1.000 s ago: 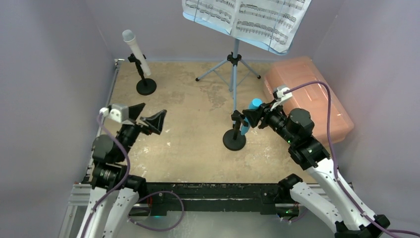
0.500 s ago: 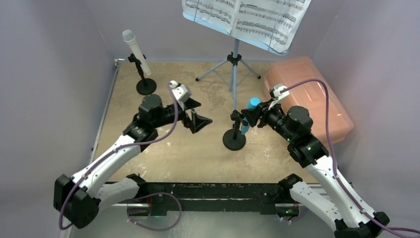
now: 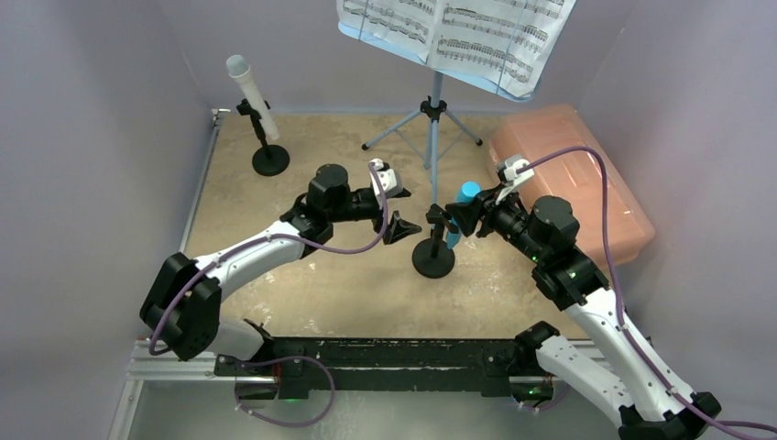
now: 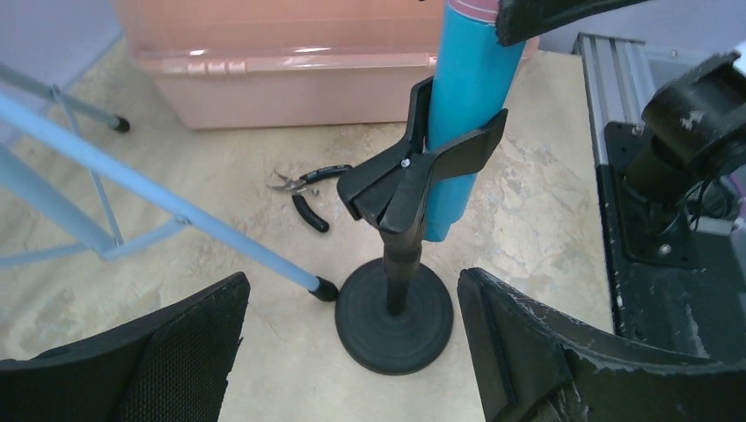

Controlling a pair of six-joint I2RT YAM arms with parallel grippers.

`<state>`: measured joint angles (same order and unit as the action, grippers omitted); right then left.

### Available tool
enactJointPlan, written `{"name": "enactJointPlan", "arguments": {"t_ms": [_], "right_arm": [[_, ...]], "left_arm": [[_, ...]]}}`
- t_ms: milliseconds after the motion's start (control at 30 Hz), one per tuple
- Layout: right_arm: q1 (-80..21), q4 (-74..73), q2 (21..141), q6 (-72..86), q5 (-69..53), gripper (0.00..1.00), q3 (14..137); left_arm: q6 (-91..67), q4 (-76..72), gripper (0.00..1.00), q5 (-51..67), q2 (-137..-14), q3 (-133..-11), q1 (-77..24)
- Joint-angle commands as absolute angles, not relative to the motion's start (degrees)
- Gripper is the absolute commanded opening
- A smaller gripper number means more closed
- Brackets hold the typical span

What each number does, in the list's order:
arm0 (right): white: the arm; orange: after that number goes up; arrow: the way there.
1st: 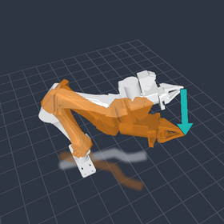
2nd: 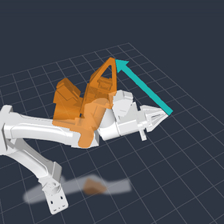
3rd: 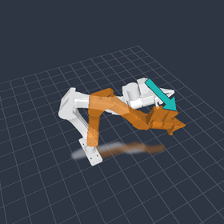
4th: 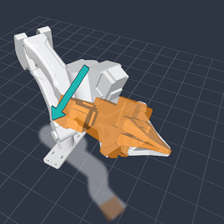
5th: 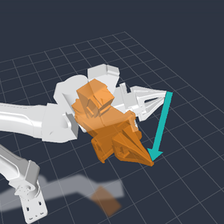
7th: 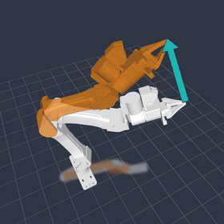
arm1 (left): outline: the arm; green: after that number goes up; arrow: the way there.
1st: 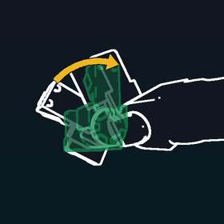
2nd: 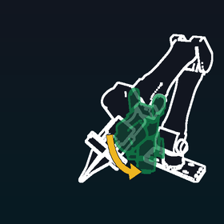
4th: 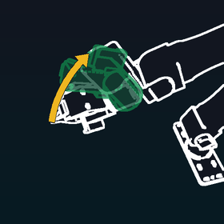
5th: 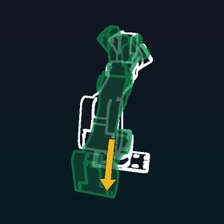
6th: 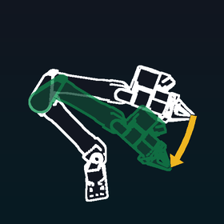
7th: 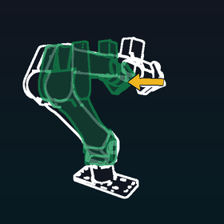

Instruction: Pack up the instrument practice props

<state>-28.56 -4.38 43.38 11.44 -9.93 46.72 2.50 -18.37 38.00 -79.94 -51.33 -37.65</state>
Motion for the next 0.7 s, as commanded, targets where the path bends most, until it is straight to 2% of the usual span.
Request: {"name": "enactJointPlan", "arguments": {"t_ms": [0,433,600,667], "right_arm": [[-28.9,-7.08,43.94,10.95,-13.45,0.29,47.71],[-28.92,-6.38,44.37,10.44,-14.85,0.29,47.31],[-28.92,-6.13,44.58,10.39,-15.28,0.29,47.29],[-28.92,-6.15,44.56,10.38,-15.21,0.29,47.2]], "left_arm": [[10.85,-23.88,0.88,45.25,-83.27,-56.19,-37.88],[8.77,-23.94,0.84,57.56,-93.11,-63.73,-37.8],[8.63,-22.74,0.77,58.73,-94.58,-64.87,-37.84],[8.92,-21.64,0.68,59.16,-95.06,-65.55,-37.87]]}}
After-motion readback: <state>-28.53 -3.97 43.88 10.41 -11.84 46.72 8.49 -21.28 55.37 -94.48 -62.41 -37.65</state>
